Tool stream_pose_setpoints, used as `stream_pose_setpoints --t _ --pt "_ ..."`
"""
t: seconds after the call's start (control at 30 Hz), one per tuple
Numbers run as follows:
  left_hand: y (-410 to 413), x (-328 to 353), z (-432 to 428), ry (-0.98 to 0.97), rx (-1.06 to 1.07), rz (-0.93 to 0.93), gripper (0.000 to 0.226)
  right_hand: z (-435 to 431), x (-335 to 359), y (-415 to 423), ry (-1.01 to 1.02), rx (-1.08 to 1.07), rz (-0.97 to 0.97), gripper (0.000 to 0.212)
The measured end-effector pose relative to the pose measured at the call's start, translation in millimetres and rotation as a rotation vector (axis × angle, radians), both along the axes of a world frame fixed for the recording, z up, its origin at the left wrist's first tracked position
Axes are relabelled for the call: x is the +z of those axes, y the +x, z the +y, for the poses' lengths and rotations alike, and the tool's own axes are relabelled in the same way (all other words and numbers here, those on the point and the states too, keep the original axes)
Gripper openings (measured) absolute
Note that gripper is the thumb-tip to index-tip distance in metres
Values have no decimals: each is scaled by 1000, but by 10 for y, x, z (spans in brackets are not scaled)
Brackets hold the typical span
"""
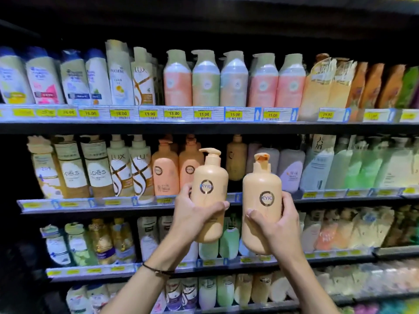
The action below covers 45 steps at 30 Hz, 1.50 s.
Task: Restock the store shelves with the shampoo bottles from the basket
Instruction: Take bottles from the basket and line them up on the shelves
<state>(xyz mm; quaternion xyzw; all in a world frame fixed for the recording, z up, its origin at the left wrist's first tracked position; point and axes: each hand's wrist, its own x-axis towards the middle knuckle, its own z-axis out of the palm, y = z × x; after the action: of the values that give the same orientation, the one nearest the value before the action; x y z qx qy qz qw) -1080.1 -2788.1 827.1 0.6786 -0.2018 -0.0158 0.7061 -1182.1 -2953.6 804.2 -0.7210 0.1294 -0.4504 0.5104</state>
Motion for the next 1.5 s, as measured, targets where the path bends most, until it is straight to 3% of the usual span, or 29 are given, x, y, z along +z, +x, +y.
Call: stream_pose_setpoints --t 0.4,0.53,0.7,0.87,1.07,1.5 --pt "500 270 -776 20 74 216 72 -649 -113 492 8 89 7 60" --pt "622 335 -1025 -3 117 262 68 -800 -108 572 -2 122 -33 74" --pt "743 355 -1302 -6 212 275 86 -932 -95 627 -6 182 -44 67" --pt "859 306 -1435 44 322 212 88 -1012 -92 661 -7 194 -50 59" --pt "913 162 -1559 277 471 42 84 -1057 -94 693 3 211 -52 59" --pt "1009 -65 -1505 352 538 -178 76 -1037 -83 766 35 221 -50 60"
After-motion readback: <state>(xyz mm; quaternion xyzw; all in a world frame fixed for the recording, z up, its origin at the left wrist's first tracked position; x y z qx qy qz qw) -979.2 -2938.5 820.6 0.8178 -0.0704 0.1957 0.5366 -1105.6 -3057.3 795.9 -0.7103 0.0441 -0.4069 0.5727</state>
